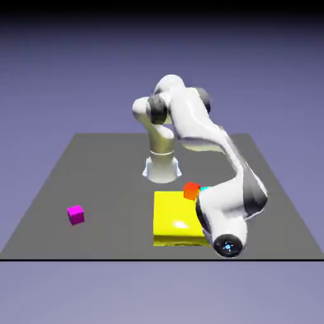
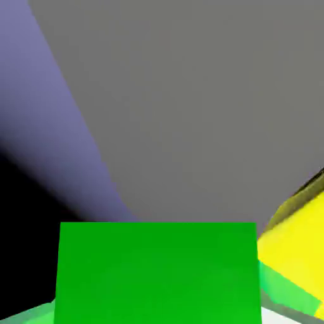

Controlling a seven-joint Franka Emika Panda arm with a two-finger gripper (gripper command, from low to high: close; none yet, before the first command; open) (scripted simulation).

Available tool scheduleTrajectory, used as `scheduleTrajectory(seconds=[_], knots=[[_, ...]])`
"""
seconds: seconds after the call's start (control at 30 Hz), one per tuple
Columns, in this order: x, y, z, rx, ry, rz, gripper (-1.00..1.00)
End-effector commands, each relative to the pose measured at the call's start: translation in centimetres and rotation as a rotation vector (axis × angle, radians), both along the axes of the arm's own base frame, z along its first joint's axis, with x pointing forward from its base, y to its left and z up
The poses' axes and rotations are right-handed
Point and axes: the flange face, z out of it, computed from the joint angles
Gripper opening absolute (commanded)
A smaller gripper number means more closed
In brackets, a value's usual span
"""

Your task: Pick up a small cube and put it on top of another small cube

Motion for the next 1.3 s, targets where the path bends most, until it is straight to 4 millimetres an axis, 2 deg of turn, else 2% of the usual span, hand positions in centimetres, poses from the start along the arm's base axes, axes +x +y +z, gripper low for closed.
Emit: scheduleTrajectory(seconds=[0.0,0.17,0.23,0.4,0.53,0.67,0.83,0.93,0.97,1.13,1.27], knots=[[0.6,-2.1,-0.2,0.011,-0.014,-0.021,-1.0],[2.5,-12.5,-0.8,0.062,-0.095,-0.119,-1.0],[1.9,-16.4,-2.6,0.008,-0.083,-0.127,-1.0],[-0.9,-25.9,-6.4,-0.158,-0.018,-0.125,-1.0],[-3.8,-33.2,-7.9,-0.289,0.046,-0.114,-1.0],[-6.9,-39.9,-7.9,-0.418,0.12,-0.095,-1.0],[-10.6,-47.2,-6.1,-0.574,0.224,-0.065,-1.0],[-12.5,-50.7,-4.2,-0.661,0.289,-0.046,-1.0],[-12.5,-50.7,-4.2,-0.661,0.289,-0.046,-1.0],[-15.4,-52.0,-6.0,-0.643,0.333,-0.087,-1.0],[-17.0,-52.1,-7.2,-0.634,0.35,-0.096,-1.0]])
